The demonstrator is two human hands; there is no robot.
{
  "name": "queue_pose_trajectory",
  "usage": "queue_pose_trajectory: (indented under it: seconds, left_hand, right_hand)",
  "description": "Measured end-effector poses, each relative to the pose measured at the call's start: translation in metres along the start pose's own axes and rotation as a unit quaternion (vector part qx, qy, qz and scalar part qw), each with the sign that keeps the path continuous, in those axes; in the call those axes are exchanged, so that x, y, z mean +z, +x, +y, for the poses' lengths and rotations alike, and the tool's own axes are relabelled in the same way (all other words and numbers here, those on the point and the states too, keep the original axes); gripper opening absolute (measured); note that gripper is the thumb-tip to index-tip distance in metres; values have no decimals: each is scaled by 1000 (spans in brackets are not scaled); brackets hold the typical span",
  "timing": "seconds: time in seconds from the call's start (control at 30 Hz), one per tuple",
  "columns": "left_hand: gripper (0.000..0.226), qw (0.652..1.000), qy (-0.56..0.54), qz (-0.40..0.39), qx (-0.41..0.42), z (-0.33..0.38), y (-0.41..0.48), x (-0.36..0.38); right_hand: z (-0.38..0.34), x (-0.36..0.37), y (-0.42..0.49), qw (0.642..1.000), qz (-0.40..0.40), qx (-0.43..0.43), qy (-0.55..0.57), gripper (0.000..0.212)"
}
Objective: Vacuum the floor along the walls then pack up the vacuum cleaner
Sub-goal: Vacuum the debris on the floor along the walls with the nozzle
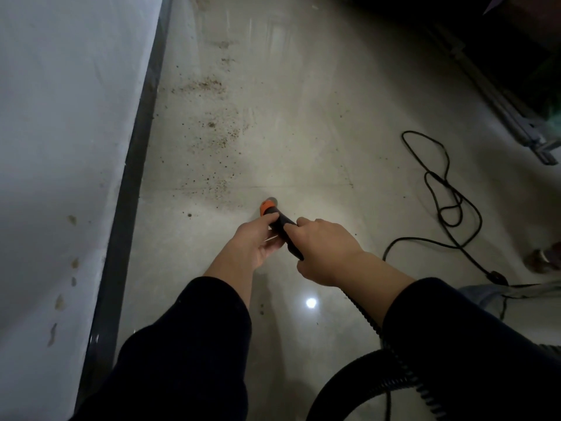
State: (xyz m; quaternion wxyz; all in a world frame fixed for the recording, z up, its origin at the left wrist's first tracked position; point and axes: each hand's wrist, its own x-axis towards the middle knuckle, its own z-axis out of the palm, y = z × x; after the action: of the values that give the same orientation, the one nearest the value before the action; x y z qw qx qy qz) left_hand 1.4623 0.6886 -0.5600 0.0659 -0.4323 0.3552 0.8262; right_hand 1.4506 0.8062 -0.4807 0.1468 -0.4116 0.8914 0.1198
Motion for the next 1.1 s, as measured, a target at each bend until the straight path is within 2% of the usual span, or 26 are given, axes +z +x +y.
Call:
queue_pose_trajectory:
  seconds: [0.23,0.5,1.1]
  left_hand:
    - [34,999,-20,33,20,1,4,2]
    - [35,998,-40,38,20,5,-2,-18]
    - [35,996,-41,70,25,6,-22,-47]
  right_hand:
    - [2,2,7,1000,2,7,22,24]
    - [-4,4,6,998,9,-30,58,14]
    - [-26,7,3,995,11,-72,69,19]
